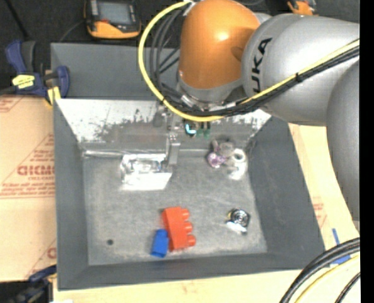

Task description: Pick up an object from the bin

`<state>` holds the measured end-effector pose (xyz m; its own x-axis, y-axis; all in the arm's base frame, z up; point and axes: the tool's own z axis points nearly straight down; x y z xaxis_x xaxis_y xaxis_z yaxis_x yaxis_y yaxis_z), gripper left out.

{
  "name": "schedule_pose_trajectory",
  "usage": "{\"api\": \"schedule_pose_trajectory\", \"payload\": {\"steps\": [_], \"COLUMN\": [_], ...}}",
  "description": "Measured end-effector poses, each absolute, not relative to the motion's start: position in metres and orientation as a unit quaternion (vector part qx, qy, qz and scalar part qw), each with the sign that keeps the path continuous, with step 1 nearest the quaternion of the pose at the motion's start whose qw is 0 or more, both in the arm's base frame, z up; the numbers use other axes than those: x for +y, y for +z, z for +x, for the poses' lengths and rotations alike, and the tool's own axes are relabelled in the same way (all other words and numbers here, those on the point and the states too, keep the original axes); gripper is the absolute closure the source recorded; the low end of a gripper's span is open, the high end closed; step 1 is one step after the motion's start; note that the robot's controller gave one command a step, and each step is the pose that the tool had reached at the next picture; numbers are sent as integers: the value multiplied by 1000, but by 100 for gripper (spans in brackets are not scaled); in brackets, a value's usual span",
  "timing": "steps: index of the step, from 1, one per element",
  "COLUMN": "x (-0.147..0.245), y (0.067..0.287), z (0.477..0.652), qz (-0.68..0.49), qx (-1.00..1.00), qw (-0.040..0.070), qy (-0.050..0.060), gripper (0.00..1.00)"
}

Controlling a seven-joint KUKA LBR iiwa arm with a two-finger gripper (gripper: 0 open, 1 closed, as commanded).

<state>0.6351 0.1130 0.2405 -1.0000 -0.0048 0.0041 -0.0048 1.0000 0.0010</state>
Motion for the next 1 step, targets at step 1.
{"api": "schedule_pose_trajectory", "payload": {"steps": [1], "x": [85], "y": [66], "z": [646], "qz": [85], "qx": [-996], "qw": [1], "qy": [1], "gripper": [0]}}
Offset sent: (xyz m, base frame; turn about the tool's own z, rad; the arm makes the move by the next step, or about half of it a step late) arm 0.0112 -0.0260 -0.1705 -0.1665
